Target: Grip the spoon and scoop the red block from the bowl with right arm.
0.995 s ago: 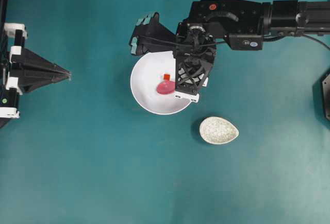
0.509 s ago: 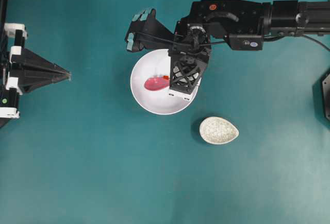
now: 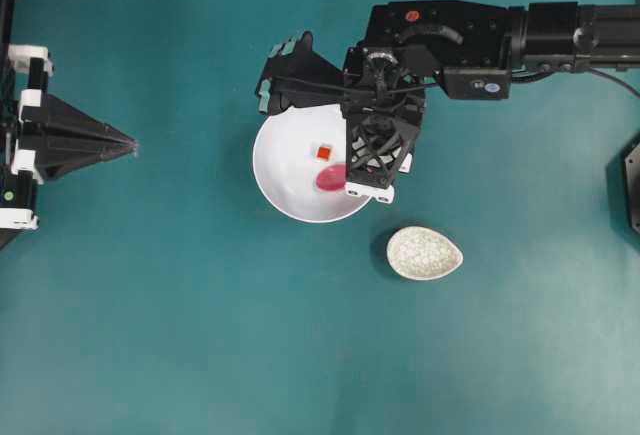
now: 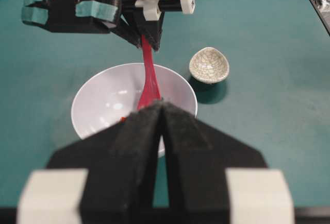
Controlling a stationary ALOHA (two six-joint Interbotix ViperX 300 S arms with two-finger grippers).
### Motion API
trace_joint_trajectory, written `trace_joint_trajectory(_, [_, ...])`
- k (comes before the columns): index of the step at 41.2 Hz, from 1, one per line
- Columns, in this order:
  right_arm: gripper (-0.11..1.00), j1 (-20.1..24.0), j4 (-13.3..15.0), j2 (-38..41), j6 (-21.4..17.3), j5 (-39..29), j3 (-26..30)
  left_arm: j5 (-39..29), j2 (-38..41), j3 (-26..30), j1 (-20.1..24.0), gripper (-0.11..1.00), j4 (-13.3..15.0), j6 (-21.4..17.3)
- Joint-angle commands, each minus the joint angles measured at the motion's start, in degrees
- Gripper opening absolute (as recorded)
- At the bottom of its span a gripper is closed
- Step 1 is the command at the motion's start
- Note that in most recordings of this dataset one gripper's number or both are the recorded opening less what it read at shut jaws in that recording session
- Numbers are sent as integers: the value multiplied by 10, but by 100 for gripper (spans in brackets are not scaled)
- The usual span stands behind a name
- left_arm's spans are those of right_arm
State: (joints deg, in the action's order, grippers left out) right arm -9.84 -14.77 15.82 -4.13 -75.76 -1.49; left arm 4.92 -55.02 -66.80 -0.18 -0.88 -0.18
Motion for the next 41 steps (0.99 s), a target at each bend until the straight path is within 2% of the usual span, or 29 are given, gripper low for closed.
trace_joint_trajectory(1, [24,-2,-2,-20,-1,-9,6,2,2,15,-1,0,-1,-1])
trace_joint_trajectory(22, [24,-19,14,-20,-1,-6,6,-14,1,15,-1,0,-1,-2])
trace_joint_trajectory(41, [24,-20,17,-15,1,48,6,-14,1,16,-1,0,-1,-4])
